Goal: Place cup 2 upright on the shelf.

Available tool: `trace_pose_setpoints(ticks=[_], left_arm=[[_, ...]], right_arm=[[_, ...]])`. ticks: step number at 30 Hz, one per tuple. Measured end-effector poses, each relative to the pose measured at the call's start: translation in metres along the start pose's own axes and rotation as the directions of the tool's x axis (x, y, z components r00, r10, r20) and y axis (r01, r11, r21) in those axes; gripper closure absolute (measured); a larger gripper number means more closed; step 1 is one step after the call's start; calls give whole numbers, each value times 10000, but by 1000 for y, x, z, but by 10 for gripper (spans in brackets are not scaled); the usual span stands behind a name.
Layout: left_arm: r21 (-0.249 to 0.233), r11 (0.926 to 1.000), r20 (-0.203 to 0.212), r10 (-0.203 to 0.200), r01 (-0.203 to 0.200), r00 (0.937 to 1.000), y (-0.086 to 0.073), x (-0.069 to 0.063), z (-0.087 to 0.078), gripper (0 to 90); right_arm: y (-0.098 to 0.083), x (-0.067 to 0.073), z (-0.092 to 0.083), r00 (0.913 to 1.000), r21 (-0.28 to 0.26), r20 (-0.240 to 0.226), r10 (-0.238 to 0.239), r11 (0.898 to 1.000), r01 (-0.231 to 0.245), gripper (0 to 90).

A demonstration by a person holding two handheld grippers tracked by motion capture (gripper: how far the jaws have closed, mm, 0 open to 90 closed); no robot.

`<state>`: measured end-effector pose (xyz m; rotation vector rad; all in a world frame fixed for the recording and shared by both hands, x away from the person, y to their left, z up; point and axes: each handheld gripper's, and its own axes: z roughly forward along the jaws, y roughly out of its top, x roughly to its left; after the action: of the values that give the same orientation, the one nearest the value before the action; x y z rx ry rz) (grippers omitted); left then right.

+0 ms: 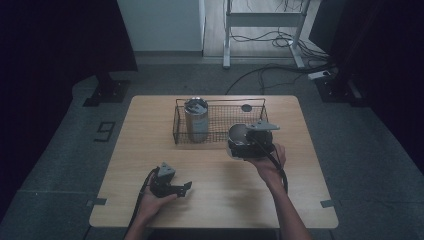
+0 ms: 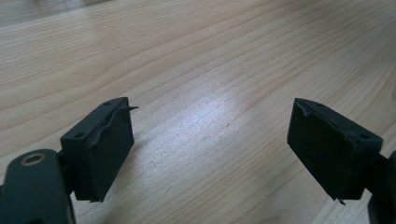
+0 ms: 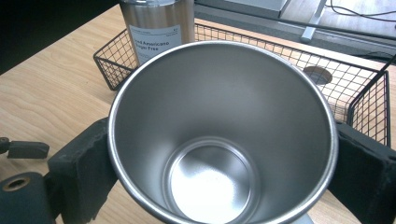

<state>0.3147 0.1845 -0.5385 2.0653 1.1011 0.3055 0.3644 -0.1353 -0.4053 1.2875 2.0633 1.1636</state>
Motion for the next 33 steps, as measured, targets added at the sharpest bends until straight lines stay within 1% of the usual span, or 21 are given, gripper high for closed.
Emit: trace_pose_setpoints(ticks=[10,14,18,25,33], left_arm=[[-53,10000,-13,-74,74,10000,0,2,-1,146],[-115,9999,-26,-123,122,9999,0,3,-2,146],[-80,9999,-41,-100,99,9999,0,3,-2,146],[-76,9999,-60,-129,129,9999,-1,4,-2,146],[-24,9999,-75,-105,105,9999,-1,5,-1,146]], right_arm=[[14,-2,2,10000,-93,-7,0,10000,0,66],[20,-1,3,10000,-132,17,-76,9999,77,66],[25,-1,5,9999,-149,-2,-102,9998,102,66],[36,-2,7,9999,-198,77,-134,9997,136,66],[43,-7,10,9996,-182,196,-190,9996,194,66]])
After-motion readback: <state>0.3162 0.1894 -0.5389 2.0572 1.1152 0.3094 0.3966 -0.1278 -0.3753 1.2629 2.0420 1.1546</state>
